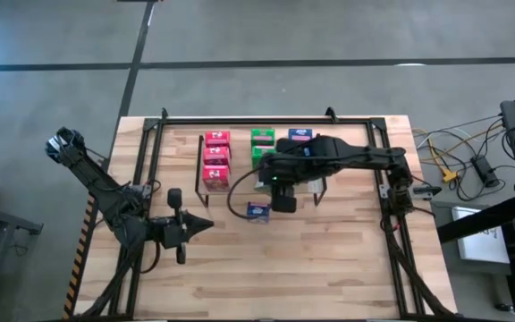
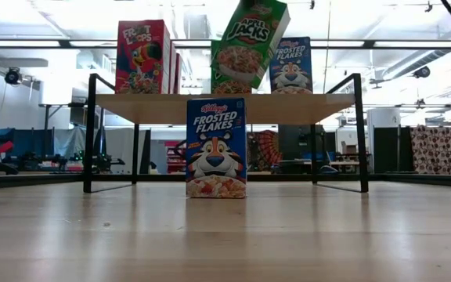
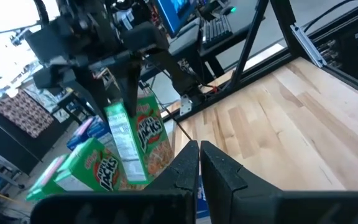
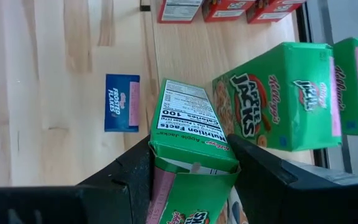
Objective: Stack cereal on shelf
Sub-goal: Put the bottom green cereal box on the shelf, aligned with the other green cereal boxes
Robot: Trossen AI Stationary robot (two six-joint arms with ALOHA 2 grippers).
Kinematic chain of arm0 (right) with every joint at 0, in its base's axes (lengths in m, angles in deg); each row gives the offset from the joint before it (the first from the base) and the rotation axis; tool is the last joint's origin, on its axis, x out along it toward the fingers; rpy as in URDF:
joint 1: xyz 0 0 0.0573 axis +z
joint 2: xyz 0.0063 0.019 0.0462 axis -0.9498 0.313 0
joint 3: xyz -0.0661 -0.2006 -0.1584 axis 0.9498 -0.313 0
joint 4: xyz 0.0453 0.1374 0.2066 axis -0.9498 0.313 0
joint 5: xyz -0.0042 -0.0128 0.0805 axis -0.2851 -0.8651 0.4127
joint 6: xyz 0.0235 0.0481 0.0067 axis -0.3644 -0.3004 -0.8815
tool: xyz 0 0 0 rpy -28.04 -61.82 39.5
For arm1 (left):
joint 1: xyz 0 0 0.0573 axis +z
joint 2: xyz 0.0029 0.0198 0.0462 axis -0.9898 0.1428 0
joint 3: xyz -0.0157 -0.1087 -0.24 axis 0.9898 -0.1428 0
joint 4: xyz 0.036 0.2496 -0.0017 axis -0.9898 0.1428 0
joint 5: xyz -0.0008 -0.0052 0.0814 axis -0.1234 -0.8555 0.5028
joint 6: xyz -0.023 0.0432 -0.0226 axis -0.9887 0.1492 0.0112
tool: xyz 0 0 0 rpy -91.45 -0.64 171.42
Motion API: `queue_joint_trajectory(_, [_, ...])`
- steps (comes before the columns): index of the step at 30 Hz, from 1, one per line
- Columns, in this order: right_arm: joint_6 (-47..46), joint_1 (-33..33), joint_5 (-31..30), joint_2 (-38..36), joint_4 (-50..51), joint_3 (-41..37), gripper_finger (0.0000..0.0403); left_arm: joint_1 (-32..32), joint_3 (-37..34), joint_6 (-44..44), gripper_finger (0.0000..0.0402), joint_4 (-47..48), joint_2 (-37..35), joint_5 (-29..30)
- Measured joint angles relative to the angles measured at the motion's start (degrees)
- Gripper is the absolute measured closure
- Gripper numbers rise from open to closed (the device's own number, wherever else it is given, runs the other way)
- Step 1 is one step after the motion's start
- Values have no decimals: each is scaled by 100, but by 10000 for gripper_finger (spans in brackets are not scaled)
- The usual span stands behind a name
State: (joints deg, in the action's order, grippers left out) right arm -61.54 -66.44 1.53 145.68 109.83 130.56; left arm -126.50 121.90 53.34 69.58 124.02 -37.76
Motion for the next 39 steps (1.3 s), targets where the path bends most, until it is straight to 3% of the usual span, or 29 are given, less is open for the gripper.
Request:
queue_joint_trajectory(33, [99, -48, -200, 113, -77, -7, 225, 20, 177, 935, 401, -83, 0, 0])
queue_joint_trajectory(39, [82, -76, -194, 115, -145, -7, 209, 20, 177, 994, 401, -83, 0, 0])
